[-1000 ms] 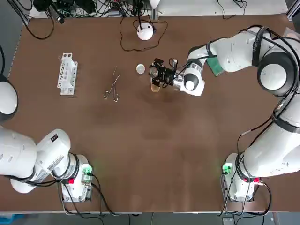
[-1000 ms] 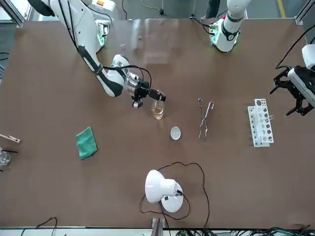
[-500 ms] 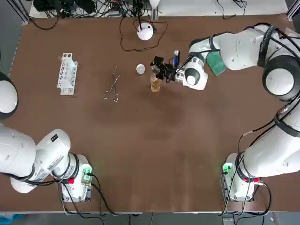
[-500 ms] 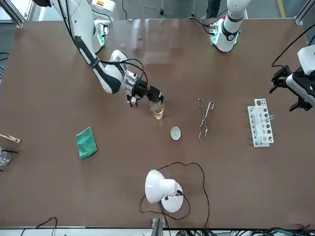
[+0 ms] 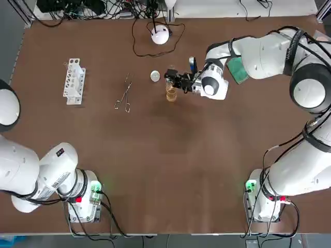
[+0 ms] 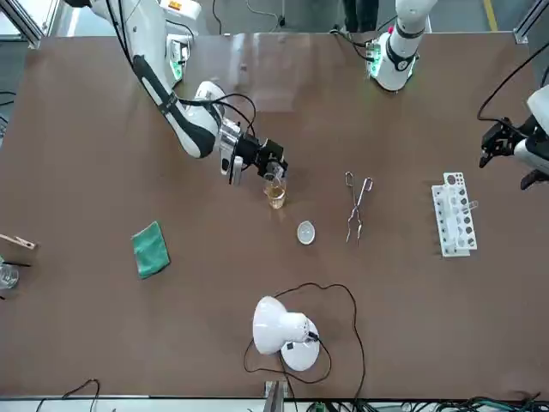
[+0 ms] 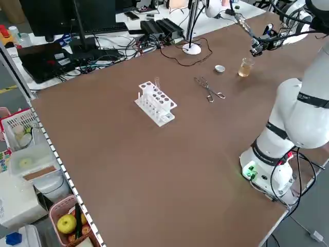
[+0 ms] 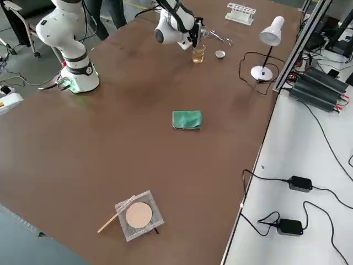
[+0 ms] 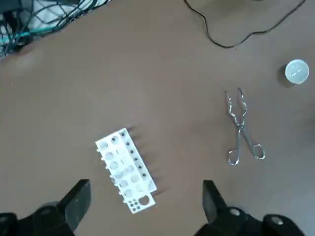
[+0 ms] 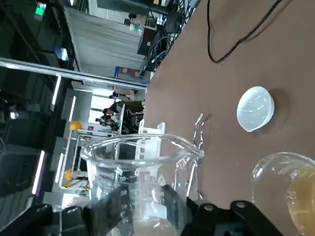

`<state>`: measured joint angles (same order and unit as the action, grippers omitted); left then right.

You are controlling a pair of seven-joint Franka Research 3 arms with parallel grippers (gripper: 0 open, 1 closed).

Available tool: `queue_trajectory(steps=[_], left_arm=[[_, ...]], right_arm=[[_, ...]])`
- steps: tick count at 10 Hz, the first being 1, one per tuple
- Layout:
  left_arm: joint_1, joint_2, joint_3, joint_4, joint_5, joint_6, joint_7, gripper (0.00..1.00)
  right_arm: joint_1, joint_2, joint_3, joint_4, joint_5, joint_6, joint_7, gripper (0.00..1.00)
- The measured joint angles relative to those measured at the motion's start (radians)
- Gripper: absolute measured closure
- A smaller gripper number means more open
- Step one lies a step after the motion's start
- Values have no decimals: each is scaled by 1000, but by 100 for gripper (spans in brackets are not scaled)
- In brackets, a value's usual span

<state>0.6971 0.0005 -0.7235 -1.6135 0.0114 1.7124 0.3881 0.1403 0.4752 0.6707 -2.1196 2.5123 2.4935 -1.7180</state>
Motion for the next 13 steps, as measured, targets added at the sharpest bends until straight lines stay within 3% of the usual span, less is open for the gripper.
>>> queue_trajectory(steps=[2,6,9,10,13], left_arm=[[-73,0,29,14,15,-48,-182,0],[-355,0,337,35,15,-53,-212,0],[-513,-6,471,48,15,-59,-216,0],[-541,-7,502,48,15,-62,-217,0],[-541,-7,513,62,15,-63,-217,0]], right_arm=[[19,-16,2,-2,0,25,-107,62],[25,-62,0,-13,0,30,-298,62],[-12,-91,-8,-21,-4,42,-500,62],[-35,-100,-10,-37,-21,41,-558,62],[-120,-116,-12,-90,-141,-1,-634,62]])
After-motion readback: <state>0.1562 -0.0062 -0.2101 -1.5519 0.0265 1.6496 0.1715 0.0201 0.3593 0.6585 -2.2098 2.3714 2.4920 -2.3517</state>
